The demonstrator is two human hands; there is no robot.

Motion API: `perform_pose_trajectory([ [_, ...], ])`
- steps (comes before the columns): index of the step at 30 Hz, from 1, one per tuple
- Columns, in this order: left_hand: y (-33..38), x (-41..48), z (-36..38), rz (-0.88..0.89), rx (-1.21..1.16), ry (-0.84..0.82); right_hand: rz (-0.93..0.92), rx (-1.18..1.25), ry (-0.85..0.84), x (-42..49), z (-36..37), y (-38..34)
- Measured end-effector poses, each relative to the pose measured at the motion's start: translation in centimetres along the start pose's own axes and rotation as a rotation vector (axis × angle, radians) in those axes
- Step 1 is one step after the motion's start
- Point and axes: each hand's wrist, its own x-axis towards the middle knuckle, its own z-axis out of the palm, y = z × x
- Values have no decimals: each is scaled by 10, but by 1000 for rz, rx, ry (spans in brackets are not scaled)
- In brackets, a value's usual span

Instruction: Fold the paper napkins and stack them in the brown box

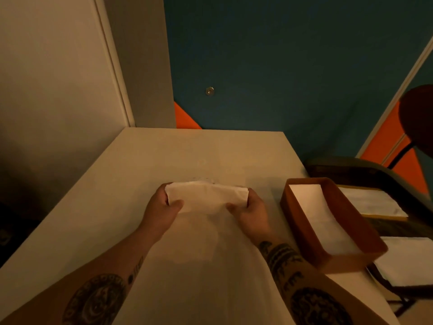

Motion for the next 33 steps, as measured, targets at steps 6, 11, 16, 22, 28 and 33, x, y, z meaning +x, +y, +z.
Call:
perform_pose_trajectory([
  [6, 32, 11, -8, 151, 244, -28, -24, -83, -48, 1, -9, -12],
  [11, 79, 12, -10, 292, 422, -162, -163, -437, -68, 13, -5, -45],
  [16, 107, 3, -2, 312, 113, -88, -141, -371, -140, 21, 9, -62],
  [22, 87, -14, 13, 55, -270, -54, -1, 243, -62, 9, 20, -56],
  [28, 69, -31, 31, 103, -43, 12, 19, 345, -72, -5, 33, -37],
  [33, 52, -36, 38, 13, -36, -42, 79, 251, -76, -10, 41, -21],
])
